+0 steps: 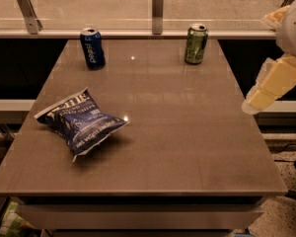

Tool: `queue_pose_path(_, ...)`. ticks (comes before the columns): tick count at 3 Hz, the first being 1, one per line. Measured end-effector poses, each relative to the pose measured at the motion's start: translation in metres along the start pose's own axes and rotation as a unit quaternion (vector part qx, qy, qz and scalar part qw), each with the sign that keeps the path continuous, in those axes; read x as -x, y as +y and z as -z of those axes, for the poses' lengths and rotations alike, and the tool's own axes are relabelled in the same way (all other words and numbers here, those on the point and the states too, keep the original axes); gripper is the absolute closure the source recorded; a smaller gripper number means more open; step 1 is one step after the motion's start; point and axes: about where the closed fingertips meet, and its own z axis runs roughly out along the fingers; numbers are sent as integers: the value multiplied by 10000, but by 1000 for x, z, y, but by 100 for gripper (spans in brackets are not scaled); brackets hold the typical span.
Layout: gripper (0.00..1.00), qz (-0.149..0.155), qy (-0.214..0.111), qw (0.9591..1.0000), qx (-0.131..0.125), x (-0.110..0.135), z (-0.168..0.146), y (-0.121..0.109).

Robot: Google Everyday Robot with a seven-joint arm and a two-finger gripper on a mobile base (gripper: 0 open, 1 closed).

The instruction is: Move green can near blue chip bag

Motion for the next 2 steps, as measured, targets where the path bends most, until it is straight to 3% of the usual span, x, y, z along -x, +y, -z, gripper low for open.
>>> queue_pose_path(2,0,-721,-498,9957,-287,0,-36,-35)
